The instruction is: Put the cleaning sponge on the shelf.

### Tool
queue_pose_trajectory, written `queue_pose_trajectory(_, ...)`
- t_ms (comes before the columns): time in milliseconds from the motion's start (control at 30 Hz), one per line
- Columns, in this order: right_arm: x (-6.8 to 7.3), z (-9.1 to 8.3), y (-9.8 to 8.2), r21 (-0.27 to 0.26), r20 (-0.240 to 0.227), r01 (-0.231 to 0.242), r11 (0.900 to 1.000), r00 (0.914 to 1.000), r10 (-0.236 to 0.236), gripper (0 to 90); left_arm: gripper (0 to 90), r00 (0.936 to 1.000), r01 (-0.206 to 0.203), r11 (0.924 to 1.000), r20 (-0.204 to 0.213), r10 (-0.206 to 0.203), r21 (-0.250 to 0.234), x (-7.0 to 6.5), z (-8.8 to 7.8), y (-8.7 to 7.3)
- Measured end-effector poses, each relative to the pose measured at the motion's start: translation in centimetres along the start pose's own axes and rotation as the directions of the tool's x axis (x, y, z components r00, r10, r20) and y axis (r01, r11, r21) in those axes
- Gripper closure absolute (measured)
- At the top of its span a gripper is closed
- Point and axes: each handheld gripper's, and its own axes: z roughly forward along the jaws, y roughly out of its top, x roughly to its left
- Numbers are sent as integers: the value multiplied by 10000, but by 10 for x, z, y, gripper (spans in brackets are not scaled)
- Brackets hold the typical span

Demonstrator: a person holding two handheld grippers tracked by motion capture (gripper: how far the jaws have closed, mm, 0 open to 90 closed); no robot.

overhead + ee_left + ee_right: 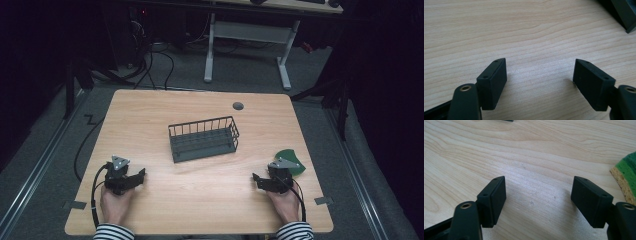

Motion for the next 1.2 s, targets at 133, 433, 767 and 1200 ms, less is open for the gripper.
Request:
queue_pose_trajectory(133, -1, -2, 0, 27, 67, -98, 9999, 9999, 98, 364, 216, 10000, -1, 10000, 1, 1, 64, -1, 1, 1)
queue_pose_trajectory(433, -6, -17, 7, -1082, -236, -846, 9905, 9963, 826, 372, 244, 9979, 387, 9992, 529, -381, -104, 6, -4, 3)
queue_pose_trajectory(767, -8, -35, 19, -1784, -1406, -1355, 9746, 9838, 1110, 449, 231, 9881, 529, 9976, 1469, -457, -454, -4, -18, 18)
queue_pose_trajectory(1200, -15, -36, 52, -1646, -1650, -1352, 9770, 9804, 1079, 494, 227, 9773, 383, 9981, 2103, -271, -491, -22, -24, 45)
